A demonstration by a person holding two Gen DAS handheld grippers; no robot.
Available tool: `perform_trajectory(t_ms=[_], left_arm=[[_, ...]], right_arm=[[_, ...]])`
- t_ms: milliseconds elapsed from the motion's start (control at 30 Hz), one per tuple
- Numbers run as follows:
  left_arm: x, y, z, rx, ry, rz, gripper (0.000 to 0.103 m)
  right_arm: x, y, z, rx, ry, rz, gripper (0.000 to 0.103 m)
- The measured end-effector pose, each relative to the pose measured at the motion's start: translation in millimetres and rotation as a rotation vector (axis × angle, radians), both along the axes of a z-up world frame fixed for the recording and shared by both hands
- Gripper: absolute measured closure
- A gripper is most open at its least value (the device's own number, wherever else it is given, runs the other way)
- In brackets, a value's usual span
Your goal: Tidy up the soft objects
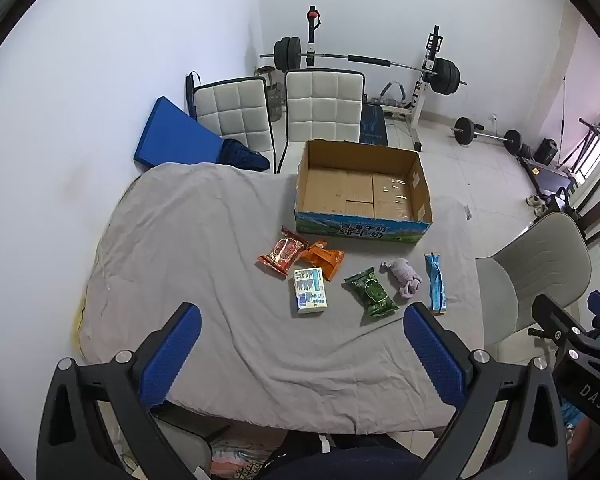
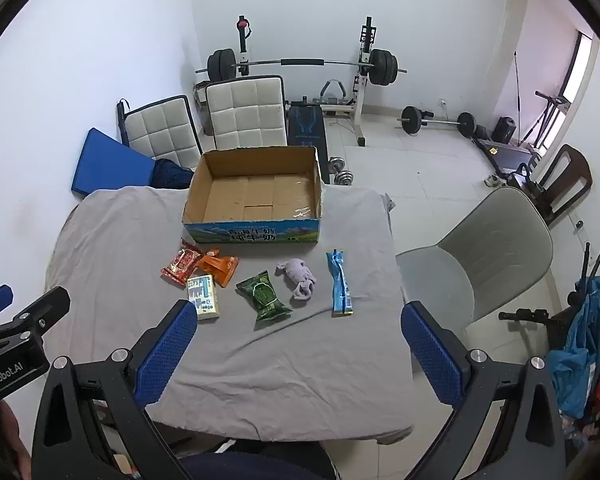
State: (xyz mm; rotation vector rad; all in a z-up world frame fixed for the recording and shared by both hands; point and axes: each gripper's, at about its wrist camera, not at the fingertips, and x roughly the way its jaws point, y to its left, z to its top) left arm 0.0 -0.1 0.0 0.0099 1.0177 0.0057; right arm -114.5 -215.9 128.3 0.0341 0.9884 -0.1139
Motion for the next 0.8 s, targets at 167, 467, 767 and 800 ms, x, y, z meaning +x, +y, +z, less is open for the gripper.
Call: perform_trajectory(t_ms=[167, 467, 767, 800], left_arm=[[0, -2, 0, 0.007, 0.008, -0.003, 0.000], [1, -11, 1, -0.004, -0.001, -0.016, 0.000], [-2, -13, -3, 0.002, -0.001, -0.029, 0.000], [-3, -13, -4, 0.002, 0.000, -0.029, 0.000]], right_arm=[[-3, 2, 6, 0.001, -0.013, 0.003, 0.000], [-7, -8, 4, -0.017, 0.006, -0.011, 0.000], [-7, -13, 2, -0.020, 0.010, -0.018, 0.000], [-7, -14, 6, -0.021, 0.007, -0.019, 0.000]])
